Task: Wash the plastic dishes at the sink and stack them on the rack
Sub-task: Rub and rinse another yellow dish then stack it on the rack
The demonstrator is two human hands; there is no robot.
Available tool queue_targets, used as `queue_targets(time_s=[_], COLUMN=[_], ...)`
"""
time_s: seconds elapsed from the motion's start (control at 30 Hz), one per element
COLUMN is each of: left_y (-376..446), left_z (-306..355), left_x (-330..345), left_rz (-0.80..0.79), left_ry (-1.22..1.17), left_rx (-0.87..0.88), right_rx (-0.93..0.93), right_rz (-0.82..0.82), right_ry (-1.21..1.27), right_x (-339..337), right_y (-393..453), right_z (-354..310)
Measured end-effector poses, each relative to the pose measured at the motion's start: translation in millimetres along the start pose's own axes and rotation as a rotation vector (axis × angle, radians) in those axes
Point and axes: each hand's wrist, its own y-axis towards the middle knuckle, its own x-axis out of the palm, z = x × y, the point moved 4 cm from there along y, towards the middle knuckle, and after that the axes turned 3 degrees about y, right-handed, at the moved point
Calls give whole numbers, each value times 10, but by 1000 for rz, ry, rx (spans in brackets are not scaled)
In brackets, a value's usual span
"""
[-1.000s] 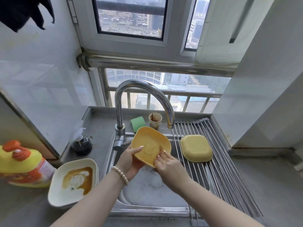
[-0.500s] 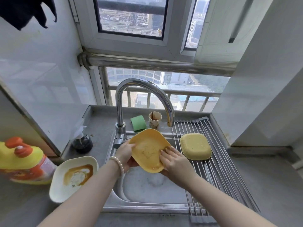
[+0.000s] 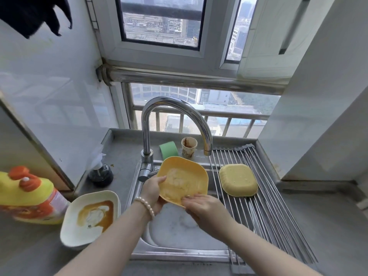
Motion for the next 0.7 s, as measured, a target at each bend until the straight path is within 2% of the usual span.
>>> queue_targets(time_s=[0.07, 0.13, 0.23, 0.33, 0.43, 0.53, 0.6, 0.7], left_y=[5, -6, -33, -114, -65, 64, 28, -103], left_z=[82, 117, -55, -216, -134, 17, 48, -96], left_x=[-37, 13, 220, 366, 267, 88, 102, 312], left_rz=[-11, -26, -38, -55, -67, -64, -66, -131], left_ry=[112, 88, -63, -146, -74, 64, 100, -117], left_rx=[-87, -102, -28, -49, -119, -171, -174, -60], right_rx=[-56, -47, 43, 199, 141, 15, 2, 69], right_rz=[-72, -91, -2, 91, 93, -10, -50, 10], right_ry=[-173, -220, -133, 46, 156, -24, -169, -214], right_x=[-73, -58, 42, 146, 84, -65, -120, -62], right_y=[-44, -30, 130, 209, 91, -47, -79, 12], right_z=[167, 203, -22, -143, -90, 163, 311, 227])
